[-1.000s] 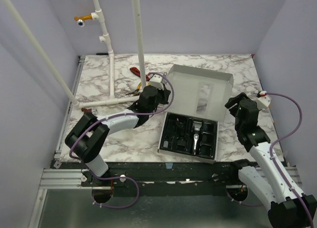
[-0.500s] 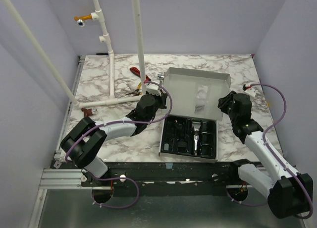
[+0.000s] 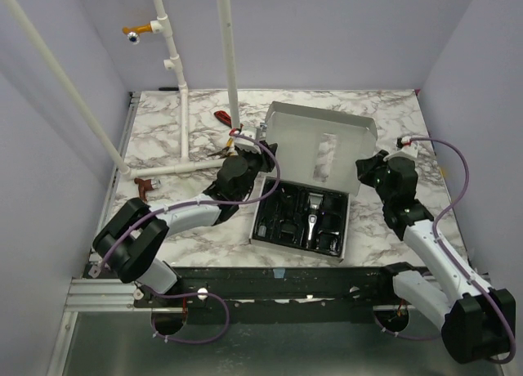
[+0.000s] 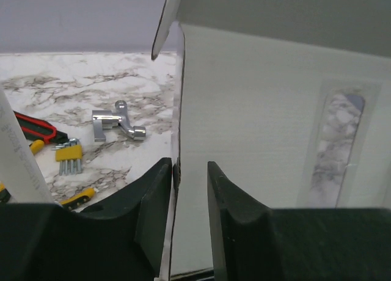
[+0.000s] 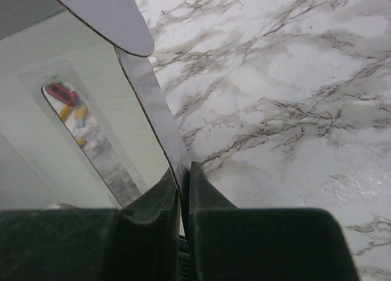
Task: Sort the hair-cutting tools
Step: Close the storage box at the center of the board.
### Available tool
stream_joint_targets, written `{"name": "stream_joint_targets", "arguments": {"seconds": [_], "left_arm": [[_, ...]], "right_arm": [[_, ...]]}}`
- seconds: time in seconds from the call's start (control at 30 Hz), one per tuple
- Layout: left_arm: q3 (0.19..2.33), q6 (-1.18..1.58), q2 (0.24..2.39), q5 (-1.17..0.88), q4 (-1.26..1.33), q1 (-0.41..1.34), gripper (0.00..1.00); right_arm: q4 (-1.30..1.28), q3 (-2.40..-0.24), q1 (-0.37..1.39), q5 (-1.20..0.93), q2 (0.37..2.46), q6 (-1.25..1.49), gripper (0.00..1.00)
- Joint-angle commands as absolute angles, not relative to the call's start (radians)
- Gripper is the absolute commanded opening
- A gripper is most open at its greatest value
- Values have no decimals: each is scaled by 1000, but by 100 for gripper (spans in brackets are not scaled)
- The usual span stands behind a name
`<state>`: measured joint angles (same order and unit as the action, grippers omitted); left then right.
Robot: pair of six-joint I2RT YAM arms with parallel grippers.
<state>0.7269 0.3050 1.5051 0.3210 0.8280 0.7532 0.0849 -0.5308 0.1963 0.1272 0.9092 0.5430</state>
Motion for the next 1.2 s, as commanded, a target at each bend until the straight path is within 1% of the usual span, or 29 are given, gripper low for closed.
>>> {"name": "stream_joint_targets", "arguments": {"seconds": [0.0,0.03,0.1,0.2,0.27,0.37,0.63,0.77,0.87,0.9,0.97,1.0,1.07,1.13,1.17], "left_arm": [[690,317,1430,284,891,758,55],[700,311,1423,274,866,756,60],[729,302,1411,250,805,751,65],[773,300,1403,229,717,737,67],[805,304,1400,230,647,724,72],[863,319,1413,218,525,699,76],[1004,321,1500,138,398,628,76],[1078,317,1558,60,341,607,73],[1082,315,1579,19,360,605,65],[1076,318,1583,9,374,604,59],[1059,321,1579,-24,412,603,43],[1042,324,1575,-32,437,603,31],[1017,331,1563,-43,481,603,14],[1003,334,1554,-52,500,603,2],[996,333,1550,-57,509,603,0]], "right_arm": [[202,-474,206,93,849,529,3],[204,-470,211,95,843,515,3],[218,-456,222,96,834,495,3],[252,-430,225,77,818,484,2],[267,-419,227,63,800,478,2],[285,-403,230,61,758,469,1],[249,-415,233,31,675,454,1],[223,-425,233,8,669,446,1],[216,-423,233,14,663,441,1],[216,-422,233,16,663,442,1],[218,-422,233,18,668,440,1],[220,-422,233,21,671,439,1],[222,-420,233,23,676,442,1],[222,-421,233,21,678,443,1],[219,-424,233,23,679,446,1]]}}
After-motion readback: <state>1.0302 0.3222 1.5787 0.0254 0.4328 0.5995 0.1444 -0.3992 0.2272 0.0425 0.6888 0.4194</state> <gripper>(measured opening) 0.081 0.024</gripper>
